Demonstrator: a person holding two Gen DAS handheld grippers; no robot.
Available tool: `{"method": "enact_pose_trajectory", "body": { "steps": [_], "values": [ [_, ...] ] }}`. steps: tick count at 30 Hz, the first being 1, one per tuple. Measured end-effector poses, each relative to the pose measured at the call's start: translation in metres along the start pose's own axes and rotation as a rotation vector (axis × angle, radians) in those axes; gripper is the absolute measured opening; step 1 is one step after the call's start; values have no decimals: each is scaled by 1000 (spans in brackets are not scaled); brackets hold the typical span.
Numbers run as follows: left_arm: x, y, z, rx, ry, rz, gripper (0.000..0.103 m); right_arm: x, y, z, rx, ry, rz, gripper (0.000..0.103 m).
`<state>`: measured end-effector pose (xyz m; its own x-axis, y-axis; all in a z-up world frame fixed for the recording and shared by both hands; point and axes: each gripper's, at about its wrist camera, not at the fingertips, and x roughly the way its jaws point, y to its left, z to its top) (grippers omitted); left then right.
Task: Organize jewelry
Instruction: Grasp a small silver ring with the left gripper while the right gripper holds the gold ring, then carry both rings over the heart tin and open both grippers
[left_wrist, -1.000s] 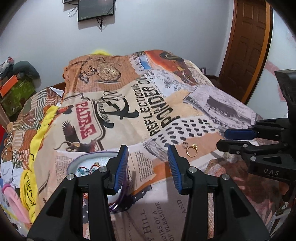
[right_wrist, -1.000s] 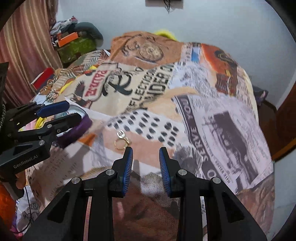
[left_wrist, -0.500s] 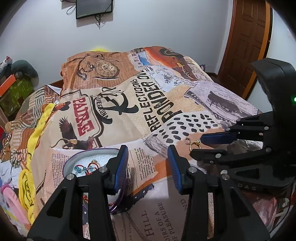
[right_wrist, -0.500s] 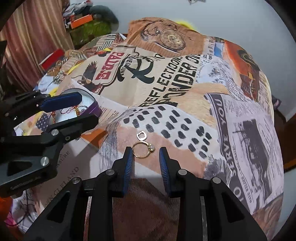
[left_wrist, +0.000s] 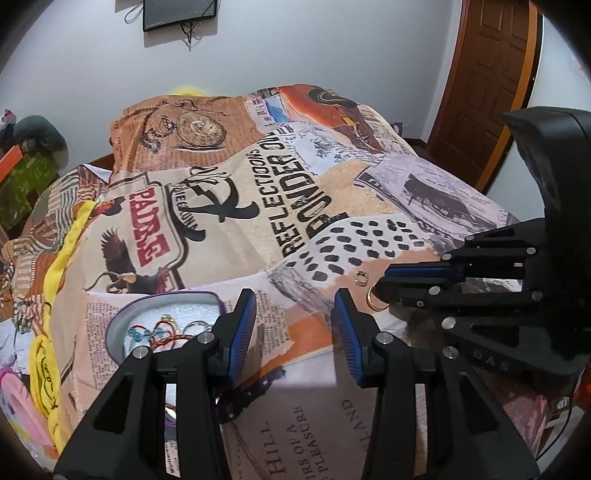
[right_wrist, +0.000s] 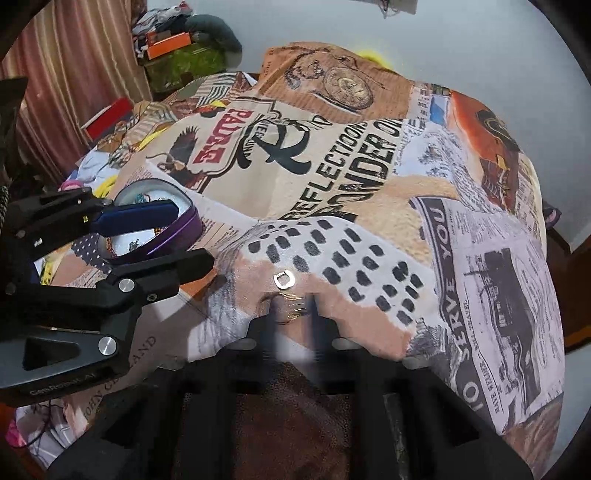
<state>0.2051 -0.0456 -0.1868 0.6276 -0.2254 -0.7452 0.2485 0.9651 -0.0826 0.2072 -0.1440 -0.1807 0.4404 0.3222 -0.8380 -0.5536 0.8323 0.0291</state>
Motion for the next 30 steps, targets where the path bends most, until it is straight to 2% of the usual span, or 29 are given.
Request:
{"method": "enact_pose_trajectory", "body": {
  "steps": [6,10,16,24,27,30],
  "values": [
    [5,-11,6,17,8,-36,43,-9,-15,-7,46,-24,-8,8],
    [13,-23,9,47,30,-77,32,-16,-25,-11,70,-45,-11,8],
    [29,-39,12,84,65,-96,17,-25,-39,-15,107,-74,-20,8],
    [41,-47,12,121,86,-69,13,-30,-46,-18,130,-94,-12,8],
    [43,-48,11,131,86,-62,7,-31,-46,-18,141,-101,-4,8],
    [40,-50,10,140,78,-56,7,-33,-46,-18,147,-107,-1,8]
  ]
}}
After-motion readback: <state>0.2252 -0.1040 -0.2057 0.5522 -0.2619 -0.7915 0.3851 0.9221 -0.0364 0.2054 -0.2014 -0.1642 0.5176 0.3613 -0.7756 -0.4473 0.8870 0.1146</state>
